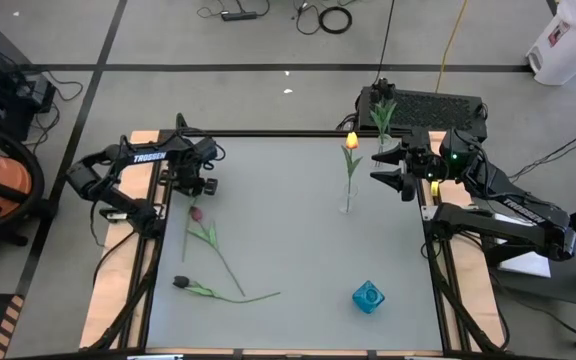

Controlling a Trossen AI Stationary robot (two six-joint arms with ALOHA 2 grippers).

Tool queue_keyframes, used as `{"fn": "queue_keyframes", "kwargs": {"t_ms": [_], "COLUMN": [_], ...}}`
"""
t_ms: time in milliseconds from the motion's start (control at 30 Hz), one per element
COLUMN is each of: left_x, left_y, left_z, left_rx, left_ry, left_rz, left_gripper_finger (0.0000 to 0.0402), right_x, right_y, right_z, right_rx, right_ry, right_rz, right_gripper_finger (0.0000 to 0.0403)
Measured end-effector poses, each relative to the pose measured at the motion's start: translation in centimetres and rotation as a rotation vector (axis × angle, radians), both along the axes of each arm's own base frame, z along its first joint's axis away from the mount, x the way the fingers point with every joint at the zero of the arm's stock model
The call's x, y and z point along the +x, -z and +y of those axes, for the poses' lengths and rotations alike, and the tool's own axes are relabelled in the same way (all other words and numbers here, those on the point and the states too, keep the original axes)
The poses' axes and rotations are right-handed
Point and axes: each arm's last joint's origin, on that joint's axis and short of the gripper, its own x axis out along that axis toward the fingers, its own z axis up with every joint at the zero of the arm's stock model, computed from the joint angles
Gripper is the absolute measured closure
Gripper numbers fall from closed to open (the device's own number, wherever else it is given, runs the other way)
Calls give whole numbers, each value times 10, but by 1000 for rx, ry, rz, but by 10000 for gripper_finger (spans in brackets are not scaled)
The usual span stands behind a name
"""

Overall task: Sort flowers into vase by color
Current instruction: Put the yellow tulip into the bottom transparent vase

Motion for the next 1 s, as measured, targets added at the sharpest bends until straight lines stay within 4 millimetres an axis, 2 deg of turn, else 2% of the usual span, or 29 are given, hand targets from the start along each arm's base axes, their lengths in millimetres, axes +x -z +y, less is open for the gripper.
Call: {"fn": "queue_keyframes", "kwargs": {"t_ms": [233, 600, 1000], "left_x": [0, 1, 1], "left_y": [0, 0, -6], "left_z": [0, 0, -3], "left_rx": [-1, -9, -41], "left_ry": [0, -1, 15], "left_rz": [-8, -16, -89], "left_gripper_finger": [297, 394, 400], "right_x": [0, 0, 0], "right_y": [0, 0, 0], "right_z": [0, 0, 0], "right_rx": [0, 0, -2], "right_ry": [0, 0, 0], "right_rz": [0, 0, 0], "right_gripper_finger": [96, 96, 96]}}
